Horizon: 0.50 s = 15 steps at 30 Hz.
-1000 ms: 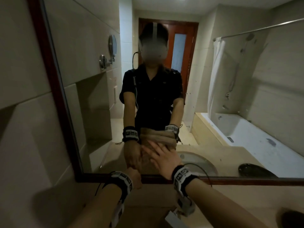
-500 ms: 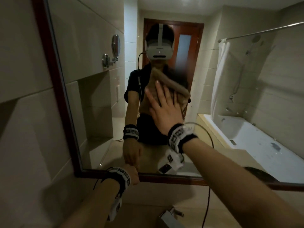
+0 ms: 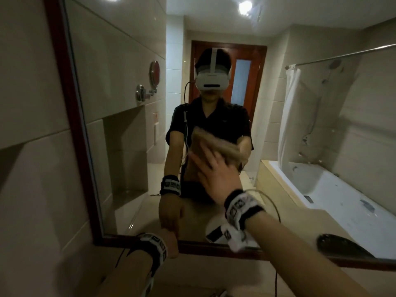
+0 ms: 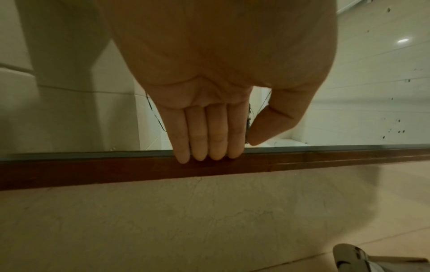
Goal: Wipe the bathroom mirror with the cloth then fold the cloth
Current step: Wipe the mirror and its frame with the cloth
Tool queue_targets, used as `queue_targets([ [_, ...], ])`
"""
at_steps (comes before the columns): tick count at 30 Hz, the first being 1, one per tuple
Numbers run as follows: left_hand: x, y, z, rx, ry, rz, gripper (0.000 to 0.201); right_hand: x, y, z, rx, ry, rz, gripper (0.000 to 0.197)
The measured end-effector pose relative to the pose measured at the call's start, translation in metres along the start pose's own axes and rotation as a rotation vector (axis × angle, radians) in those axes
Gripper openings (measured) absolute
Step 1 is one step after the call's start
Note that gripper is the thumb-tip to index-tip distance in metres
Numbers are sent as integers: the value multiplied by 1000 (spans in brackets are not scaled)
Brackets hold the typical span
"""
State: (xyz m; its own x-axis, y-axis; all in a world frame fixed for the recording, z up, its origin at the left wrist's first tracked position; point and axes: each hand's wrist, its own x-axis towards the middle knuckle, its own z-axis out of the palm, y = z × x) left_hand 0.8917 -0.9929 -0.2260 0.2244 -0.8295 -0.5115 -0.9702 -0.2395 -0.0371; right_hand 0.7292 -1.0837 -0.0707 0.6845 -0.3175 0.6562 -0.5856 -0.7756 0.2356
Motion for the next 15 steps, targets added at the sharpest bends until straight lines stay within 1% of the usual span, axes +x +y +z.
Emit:
queue_targets([
  [2, 1, -2, 3, 6, 26, 7, 22, 49, 17, -41, -36, 117, 95, 65],
  [4, 0, -1, 5, -18, 42, 21, 23, 87, 33, -76, -72, 201, 149, 65],
  [5, 0, -1, 7, -22, 51, 26, 29, 98, 39, -87, -85, 235, 160, 63],
  [7, -2, -1, 7, -10, 62, 24, 40, 102, 43, -91, -111, 265, 163, 62],
  [9, -6, 2, 7, 0, 79, 27, 44, 87, 37, -75, -125, 248, 153, 65],
  [11, -9, 4, 5, 3, 102, 44, 43, 61, 27, -48, -106, 201, 124, 69],
  [15, -10, 5, 6, 11, 118, 68, 39, -14, 6, 16, -40, 25, 50, 72],
])
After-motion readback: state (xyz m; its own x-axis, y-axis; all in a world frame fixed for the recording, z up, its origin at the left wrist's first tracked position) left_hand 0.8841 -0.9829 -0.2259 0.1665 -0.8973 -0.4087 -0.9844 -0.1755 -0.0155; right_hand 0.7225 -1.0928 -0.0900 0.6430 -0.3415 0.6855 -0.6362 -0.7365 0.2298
